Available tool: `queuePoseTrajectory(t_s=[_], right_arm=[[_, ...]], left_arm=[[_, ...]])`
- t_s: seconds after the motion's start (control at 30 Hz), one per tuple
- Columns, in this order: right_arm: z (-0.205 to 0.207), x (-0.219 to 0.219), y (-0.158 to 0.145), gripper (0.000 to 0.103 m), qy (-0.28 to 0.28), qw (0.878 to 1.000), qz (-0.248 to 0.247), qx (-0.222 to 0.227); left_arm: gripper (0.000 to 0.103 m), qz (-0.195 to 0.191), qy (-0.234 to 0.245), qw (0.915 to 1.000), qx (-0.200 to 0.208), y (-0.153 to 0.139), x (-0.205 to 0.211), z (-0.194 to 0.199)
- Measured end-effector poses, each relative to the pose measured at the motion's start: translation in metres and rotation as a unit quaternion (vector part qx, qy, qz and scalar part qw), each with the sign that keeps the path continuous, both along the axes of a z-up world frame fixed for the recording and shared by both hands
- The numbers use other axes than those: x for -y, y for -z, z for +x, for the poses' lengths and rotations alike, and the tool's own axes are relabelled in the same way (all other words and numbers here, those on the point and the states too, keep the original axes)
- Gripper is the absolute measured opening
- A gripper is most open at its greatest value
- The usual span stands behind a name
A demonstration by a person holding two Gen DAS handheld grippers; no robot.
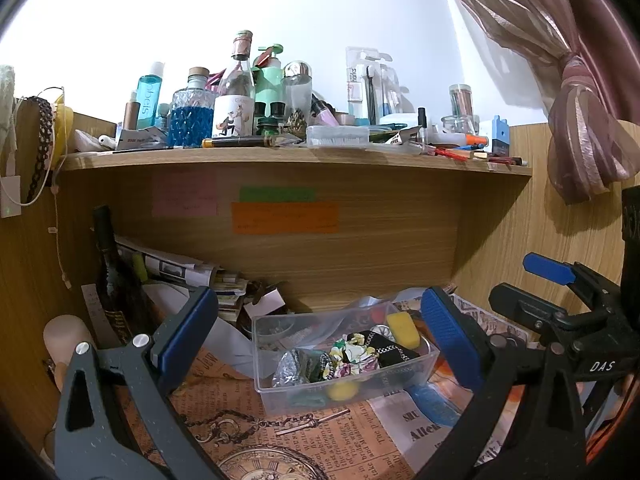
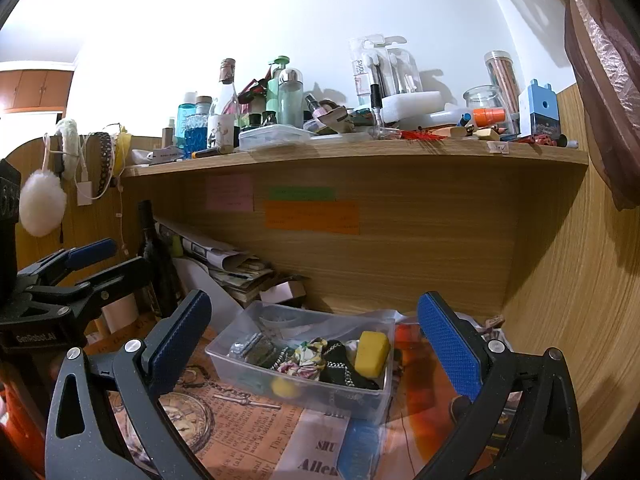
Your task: Organize soft objects
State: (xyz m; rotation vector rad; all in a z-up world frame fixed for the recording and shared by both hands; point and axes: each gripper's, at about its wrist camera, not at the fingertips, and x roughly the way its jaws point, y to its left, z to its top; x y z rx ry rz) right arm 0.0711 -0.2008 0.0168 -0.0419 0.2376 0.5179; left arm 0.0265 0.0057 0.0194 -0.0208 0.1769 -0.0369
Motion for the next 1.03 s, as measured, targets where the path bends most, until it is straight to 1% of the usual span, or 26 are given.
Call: queuePoseTrajectory(t_s=[0.63, 1.03], right_arm=[[0.0008, -0.0014, 0.0022, 0.103, 0.000, 1.000, 0.000, -0.004], [0.0020, -0.0023, 0.0037, 0.103, -0.001, 1.000, -0.002, -0.007]], left_arm=[[0.103, 0.002, 0.013, 0.9999, -0.002, 0.0018, -0.0017, 0.0006], [0.103, -0.011, 0.021, 0.9996, -0.016, 0.0060, -0.0068, 0.0071]])
